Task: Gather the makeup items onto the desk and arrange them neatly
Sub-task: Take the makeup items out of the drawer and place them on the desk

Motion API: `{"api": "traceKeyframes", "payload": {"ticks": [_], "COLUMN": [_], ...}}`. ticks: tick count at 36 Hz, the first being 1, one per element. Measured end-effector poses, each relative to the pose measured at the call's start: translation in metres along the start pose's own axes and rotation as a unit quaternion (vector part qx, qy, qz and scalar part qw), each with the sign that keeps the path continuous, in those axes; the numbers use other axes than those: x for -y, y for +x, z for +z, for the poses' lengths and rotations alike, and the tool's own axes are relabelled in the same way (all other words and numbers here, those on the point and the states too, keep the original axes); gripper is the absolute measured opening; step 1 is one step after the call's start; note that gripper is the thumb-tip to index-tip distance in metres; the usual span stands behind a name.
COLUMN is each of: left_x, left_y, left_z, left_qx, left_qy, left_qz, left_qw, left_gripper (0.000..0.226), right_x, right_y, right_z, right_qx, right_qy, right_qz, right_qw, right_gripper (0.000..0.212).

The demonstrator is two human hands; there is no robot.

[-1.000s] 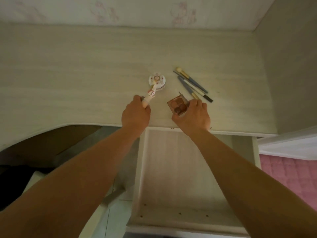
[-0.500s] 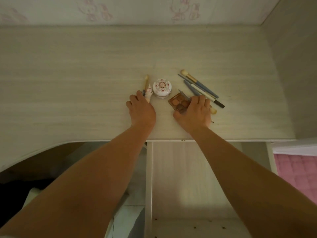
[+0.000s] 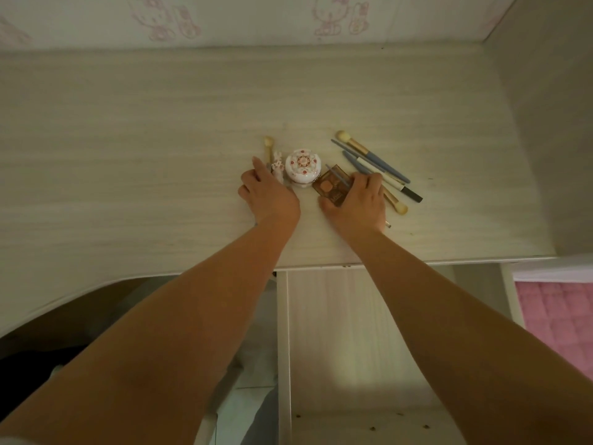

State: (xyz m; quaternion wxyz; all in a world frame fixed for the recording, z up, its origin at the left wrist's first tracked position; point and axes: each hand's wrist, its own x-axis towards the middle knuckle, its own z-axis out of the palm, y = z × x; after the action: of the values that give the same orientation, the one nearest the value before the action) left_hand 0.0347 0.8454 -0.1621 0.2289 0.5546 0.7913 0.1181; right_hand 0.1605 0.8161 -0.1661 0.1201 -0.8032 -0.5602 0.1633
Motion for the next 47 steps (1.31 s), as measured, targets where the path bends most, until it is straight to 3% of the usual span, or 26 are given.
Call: {"api": "traceKeyframes", "payload": {"ticks": [5, 9, 14, 18, 23, 32, 42, 47], "left_x": [-0.003, -0.004, 0.003, 0.018, 0.034, 0.041, 0.066, 0.079], "left_y": [-0.004, -0.008, -0.01, -0.012, -0.018, -0.039, -0.115, -0.174], "left_z": [-0.003, -0.003, -0.006, -0.008, -0.01, -0.017, -0.013, 0.006], "left_qx": [0.007, 0.018, 0.017, 0.001, -0.024, -0.023, -0.055, -0.032], "left_qy": [-0.061, -0.102, -0.128, -0.113, -0.095, -0.093, -0.027, 0.031], "left_qz": [0.007, 0.033, 0.041, 0.069, 0.113, 0.115, 0.2, 0.218], "left_qw": [0.998, 0.994, 0.991, 0.991, 0.989, 0.989, 0.978, 0.975], "left_gripper": [0.076, 0.076, 0.073, 0.066, 0.059, 0.061, 0.062, 0.06], "right_x": [-0.001, 0.002, 0.005, 0.0, -0.006, -0.015, -0.051, -0.094], "right_y": [0.001, -0.003, -0.027, -0.039, -0.041, -0.055, -0.118, -0.162], "right_z": [-0.006, -0.011, -0.009, -0.004, -0.003, -0.006, -0.023, -0.025], "right_qx": [0.026, 0.006, -0.066, -0.048, -0.004, 0.006, -0.045, -0.004], "right_qy": [0.086, 0.186, 0.11, 0.007, -0.043, -0.102, -0.057, -0.077], "right_qz": [0.027, 0.063, -0.088, -0.163, -0.169, -0.18, -0.22, -0.203], "right_qw": [0.996, 0.981, 0.988, 0.985, 0.985, 0.978, 0.973, 0.976], "right_gripper": [0.078, 0.042, 0.021, 0.031, 0.047, 0.046, 0.043, 0.042]}}
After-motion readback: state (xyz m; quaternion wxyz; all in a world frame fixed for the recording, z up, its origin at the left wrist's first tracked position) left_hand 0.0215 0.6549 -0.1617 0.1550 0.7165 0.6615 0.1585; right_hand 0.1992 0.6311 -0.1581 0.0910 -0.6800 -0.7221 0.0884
